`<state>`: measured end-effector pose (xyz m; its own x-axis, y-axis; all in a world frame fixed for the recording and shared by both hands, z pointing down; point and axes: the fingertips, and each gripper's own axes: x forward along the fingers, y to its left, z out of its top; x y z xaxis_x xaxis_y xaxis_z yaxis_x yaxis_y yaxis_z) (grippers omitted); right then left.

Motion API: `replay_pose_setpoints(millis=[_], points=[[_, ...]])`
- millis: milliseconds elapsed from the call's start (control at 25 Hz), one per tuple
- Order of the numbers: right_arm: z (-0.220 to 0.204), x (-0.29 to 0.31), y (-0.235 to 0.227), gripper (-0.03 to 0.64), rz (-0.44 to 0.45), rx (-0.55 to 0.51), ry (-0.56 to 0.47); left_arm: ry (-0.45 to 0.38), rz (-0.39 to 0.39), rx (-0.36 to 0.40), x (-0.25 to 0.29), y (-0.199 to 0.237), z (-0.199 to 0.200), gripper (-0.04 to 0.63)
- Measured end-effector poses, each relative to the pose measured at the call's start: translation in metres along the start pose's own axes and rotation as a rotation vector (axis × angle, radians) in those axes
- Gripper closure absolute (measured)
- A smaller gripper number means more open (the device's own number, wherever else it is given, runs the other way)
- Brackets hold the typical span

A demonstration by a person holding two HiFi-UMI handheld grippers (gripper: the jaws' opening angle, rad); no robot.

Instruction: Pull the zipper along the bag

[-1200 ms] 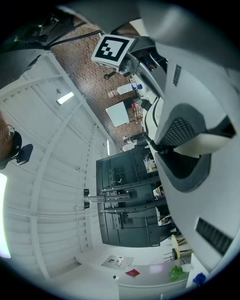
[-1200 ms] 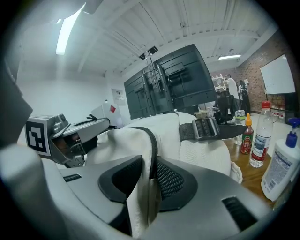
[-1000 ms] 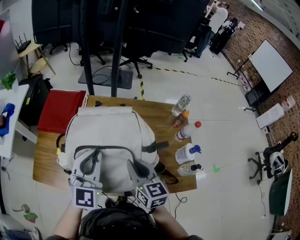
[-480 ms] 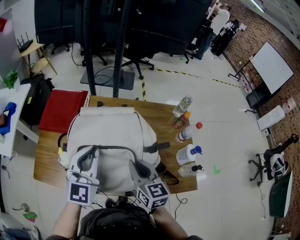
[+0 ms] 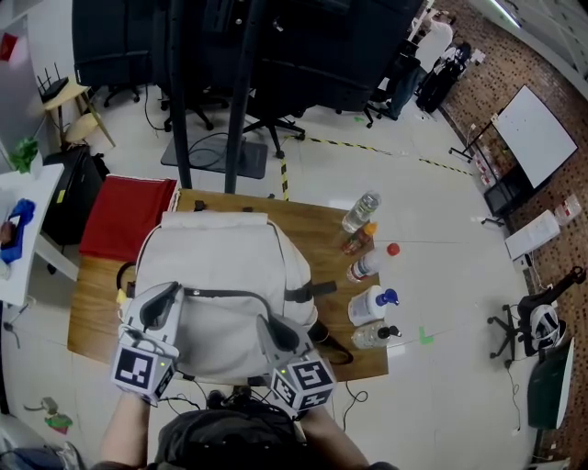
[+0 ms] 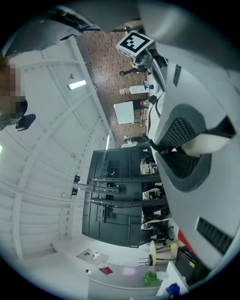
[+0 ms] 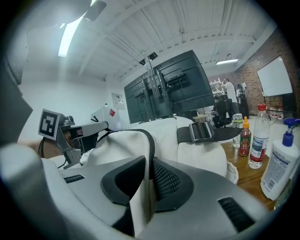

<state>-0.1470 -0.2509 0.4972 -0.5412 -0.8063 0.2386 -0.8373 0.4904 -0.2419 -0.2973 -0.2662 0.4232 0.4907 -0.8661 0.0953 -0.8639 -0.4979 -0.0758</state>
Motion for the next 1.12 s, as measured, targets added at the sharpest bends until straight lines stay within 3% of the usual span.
replay_pose_setpoints(millis=[360,640,960,1120], points=[[-0.002,0.002,-0.003,0.543,-0.01,0.003,0.001,0.011,0.039,-0.051,-0.014,0.03,-0.008,0.551],[-0.006,0.003,-0.005,0.544,-0.022,0.014,0.004,0.022,0.125,-0.139,-0.05,0.063,-0.027,0.551],[-0.007,0.004,0.0,0.545,-0.027,0.008,0.005,0.027,0.153,-0.179,-0.074,0.06,-0.047,0.549],[-0.008,0.003,0.002,0.543,-0.033,-0.002,0.003,-0.017,0.163,-0.269,-0.079,0.059,-0.05,0.549]])
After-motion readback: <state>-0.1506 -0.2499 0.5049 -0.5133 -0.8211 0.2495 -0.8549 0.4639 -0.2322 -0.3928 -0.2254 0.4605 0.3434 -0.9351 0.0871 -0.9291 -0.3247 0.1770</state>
